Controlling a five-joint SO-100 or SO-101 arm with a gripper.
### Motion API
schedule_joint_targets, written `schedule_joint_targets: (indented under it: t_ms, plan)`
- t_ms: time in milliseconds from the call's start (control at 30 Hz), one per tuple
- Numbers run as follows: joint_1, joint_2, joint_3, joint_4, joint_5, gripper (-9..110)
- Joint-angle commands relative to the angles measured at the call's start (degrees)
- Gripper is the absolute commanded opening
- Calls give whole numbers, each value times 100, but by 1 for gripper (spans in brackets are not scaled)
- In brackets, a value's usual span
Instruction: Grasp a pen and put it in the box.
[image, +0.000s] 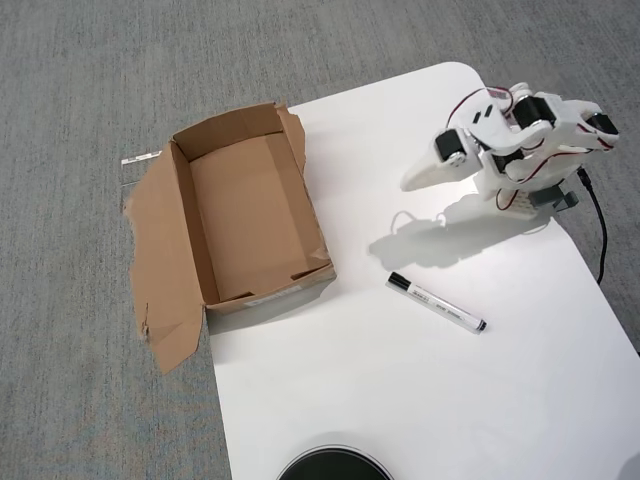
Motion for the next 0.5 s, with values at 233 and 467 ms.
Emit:
schedule_joint_targets:
  t_ms: [233,467]
  plan:
    - [-40,343,-778,-70,22,1]
    - [-40,334,-1463,-70,22,1]
